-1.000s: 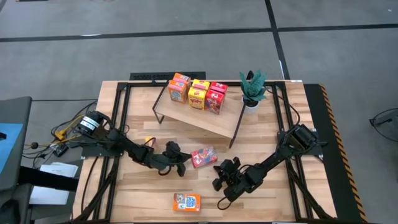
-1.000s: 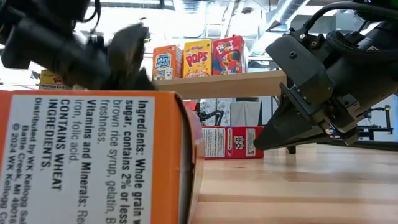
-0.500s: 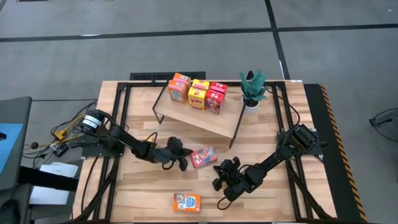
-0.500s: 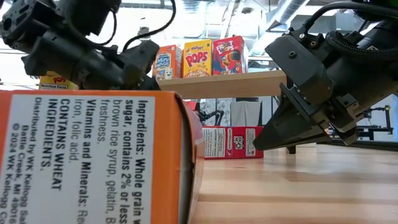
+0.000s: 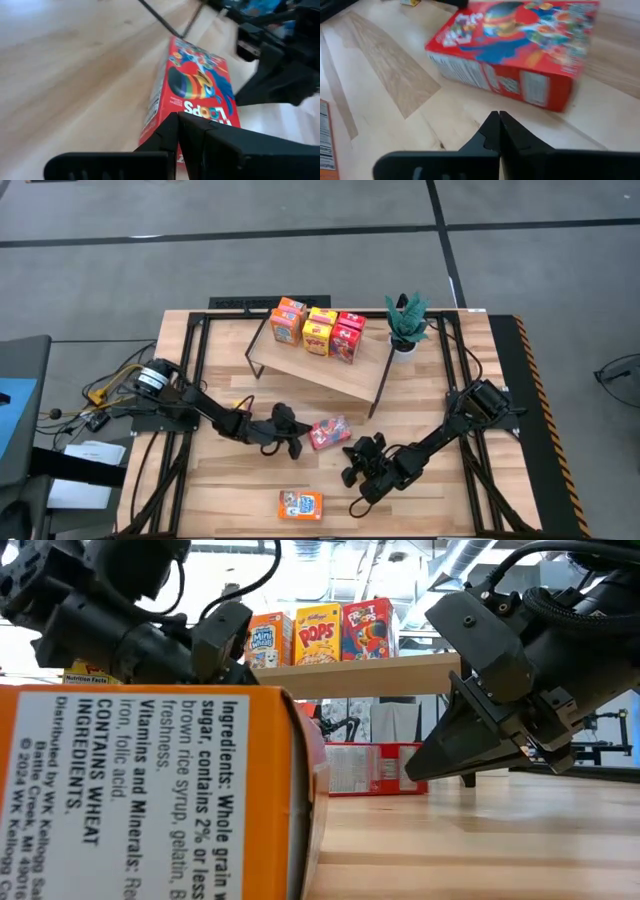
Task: Stack cereal on shelf
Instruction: Put red cereal box on the table
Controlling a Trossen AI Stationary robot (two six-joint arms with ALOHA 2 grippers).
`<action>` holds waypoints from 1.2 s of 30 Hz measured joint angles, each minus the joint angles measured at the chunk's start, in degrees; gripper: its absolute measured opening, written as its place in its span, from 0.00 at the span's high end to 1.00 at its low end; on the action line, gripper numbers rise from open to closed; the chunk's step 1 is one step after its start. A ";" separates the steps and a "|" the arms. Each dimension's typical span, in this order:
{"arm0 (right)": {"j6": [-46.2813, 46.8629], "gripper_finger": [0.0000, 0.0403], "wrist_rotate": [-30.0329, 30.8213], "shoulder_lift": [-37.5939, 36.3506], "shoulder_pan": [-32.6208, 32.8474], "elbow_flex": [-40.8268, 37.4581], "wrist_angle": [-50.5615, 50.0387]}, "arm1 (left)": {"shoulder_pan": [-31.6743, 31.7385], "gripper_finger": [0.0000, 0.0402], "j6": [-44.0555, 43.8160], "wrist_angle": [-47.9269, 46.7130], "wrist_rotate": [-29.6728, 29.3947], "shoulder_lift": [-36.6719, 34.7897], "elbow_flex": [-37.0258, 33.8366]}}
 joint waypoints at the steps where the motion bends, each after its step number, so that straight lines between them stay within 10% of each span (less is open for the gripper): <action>1: 0.00 0.97 -0.05 0.00 0.01 0.01 0.17 | 0.00 1.00 -0.04 1.44 0.73 1.11 0.04; 19: 2.36 0.97 -0.96 -1.73 4.94 -0.01 0.91 | -4.65 1.00 -10.07 -1.93 -3.56 3.48 -0.03; 36: -3.06 0.69 -1.10 -2.57 0.94 0.08 5.92 | -6.25 1.00 -10.54 -3.28 -3.81 3.59 -0.03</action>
